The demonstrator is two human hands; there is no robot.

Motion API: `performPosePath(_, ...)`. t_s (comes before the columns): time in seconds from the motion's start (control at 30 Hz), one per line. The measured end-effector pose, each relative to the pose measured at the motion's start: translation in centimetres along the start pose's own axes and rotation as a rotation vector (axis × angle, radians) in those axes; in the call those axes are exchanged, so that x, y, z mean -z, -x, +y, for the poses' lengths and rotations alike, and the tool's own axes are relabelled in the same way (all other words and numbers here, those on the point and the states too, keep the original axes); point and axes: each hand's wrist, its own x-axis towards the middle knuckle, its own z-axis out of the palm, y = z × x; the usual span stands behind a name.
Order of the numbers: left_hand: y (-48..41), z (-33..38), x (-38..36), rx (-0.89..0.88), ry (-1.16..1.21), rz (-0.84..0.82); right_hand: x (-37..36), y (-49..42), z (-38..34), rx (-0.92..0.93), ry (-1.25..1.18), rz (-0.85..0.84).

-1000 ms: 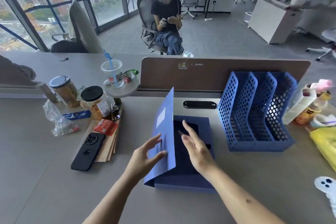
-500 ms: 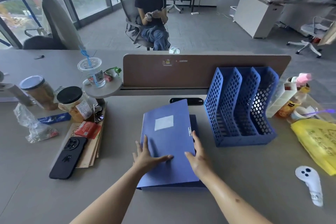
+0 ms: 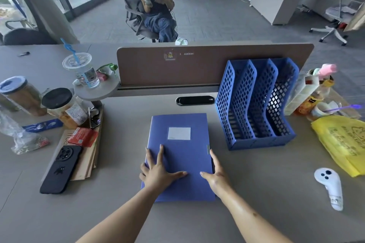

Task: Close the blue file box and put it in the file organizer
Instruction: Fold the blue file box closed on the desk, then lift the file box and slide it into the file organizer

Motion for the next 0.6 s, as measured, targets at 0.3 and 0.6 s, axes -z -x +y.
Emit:
performPosePath(0.3,0.2,1.0,-1.4,0.001,-0.103,0.026,1.1,-0.9,-0.6,-0.138,0.053,0.007)
performPosePath(0.6,0.1,0.9,-1.8,-0.005,-0.158,0.038,0.9,-1.8,-0.2,-0.133,0.166,0.021)
